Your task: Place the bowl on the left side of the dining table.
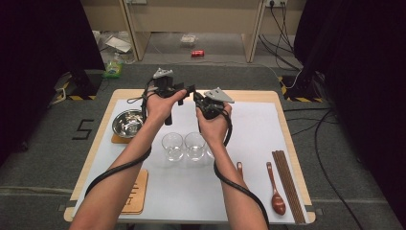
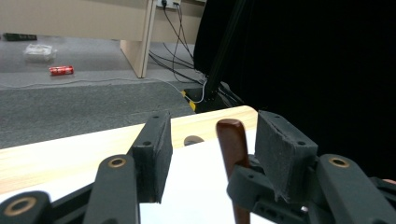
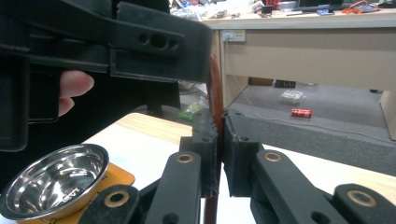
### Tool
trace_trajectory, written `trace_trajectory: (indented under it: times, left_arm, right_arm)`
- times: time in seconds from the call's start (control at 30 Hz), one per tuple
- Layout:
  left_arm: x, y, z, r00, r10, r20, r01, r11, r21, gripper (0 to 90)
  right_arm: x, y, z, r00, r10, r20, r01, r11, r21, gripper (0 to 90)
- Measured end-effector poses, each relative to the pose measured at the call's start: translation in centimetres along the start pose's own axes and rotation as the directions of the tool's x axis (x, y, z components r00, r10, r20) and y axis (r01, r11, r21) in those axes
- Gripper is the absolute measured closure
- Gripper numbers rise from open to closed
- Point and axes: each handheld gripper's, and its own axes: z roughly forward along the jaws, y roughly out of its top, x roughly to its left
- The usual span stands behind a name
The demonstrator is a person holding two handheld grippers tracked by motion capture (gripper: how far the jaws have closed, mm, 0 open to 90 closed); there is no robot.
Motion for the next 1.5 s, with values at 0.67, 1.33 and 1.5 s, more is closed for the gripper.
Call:
trace_trajectory:
  times: [0.67, 1.33, 1.5]
  left_arm:
    - [-0.1, -0.1, 1.2, 0.9986, -0.043, 0.031, 0.043, 0.9991, 0.004, 55.1]
    - [-0.7, 0.1, 1.3, 0.9991, 0.007, 0.042, -0.005, 0.9995, -0.031, 74.7]
    - [-0.9, 0.7, 0.9, 0.9982, 0.061, 0.0, -0.06, 0.9961, -0.065, 75.0]
  right_arm:
    - [0.0, -0.1, 0.0, 0.9998, -0.002, -0.018, 0.002, 1.0, -0.011, 84.2]
    - [0.1, 0.4, -0.1, 0.9991, -0.004, -0.042, 0.003, 1.0, -0.015, 81.5]
    - [0.0, 0.7, -0.6, 0.999, -0.015, -0.041, 0.016, 1.0, 0.014, 69.6]
